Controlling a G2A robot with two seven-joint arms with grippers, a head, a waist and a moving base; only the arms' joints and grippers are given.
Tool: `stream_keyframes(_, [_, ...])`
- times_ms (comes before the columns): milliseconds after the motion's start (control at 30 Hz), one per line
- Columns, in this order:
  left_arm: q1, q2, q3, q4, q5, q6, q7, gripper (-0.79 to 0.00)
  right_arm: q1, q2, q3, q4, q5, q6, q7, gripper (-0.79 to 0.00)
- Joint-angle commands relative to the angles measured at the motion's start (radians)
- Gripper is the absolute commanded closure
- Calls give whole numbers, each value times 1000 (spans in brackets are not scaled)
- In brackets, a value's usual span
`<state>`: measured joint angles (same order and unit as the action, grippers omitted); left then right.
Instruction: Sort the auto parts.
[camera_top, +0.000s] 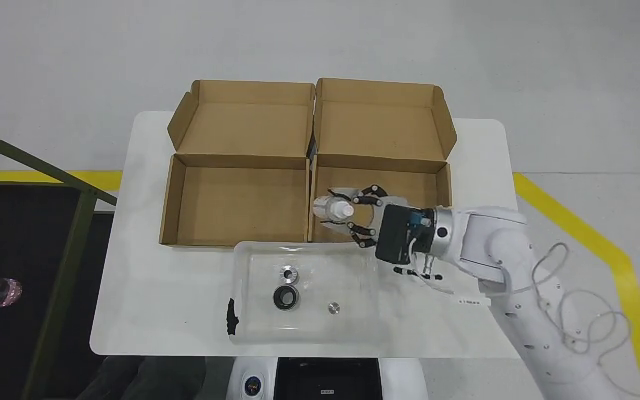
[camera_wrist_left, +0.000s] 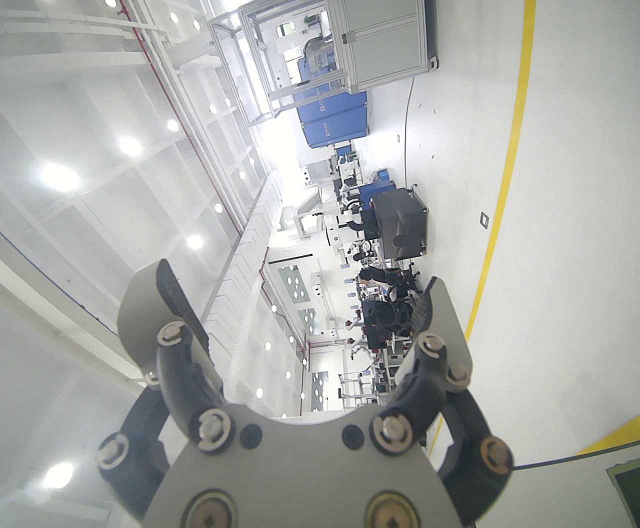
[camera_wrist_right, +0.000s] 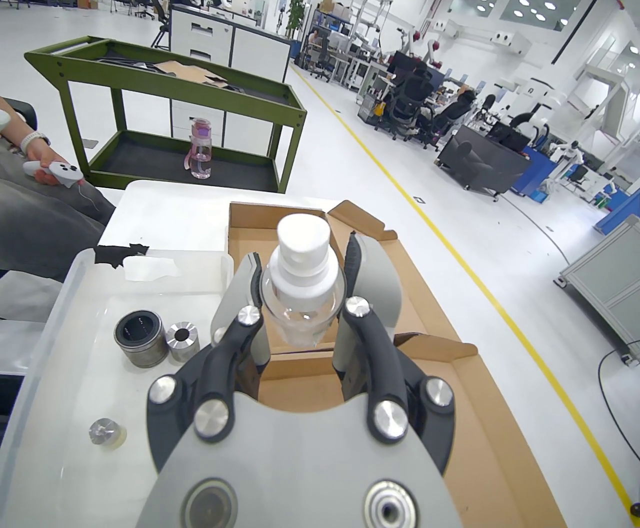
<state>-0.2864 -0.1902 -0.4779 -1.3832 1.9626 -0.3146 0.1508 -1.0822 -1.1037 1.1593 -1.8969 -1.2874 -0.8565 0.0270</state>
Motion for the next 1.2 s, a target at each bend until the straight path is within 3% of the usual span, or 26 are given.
stream_keyframes(0, [0, 0, 0, 0, 0, 0, 0, -785, 16, -3, -10, 28, 8, 11, 11, 0])
stream_keyframes(900, [0, 0, 0, 0, 0, 0, 0, -785, 196, -47, -156, 362, 55, 114, 119, 0])
stream_keyframes(1167, [0, 0, 0, 0, 0, 0, 0, -785, 234, -63, -188, 463, 79, 137, 101, 0])
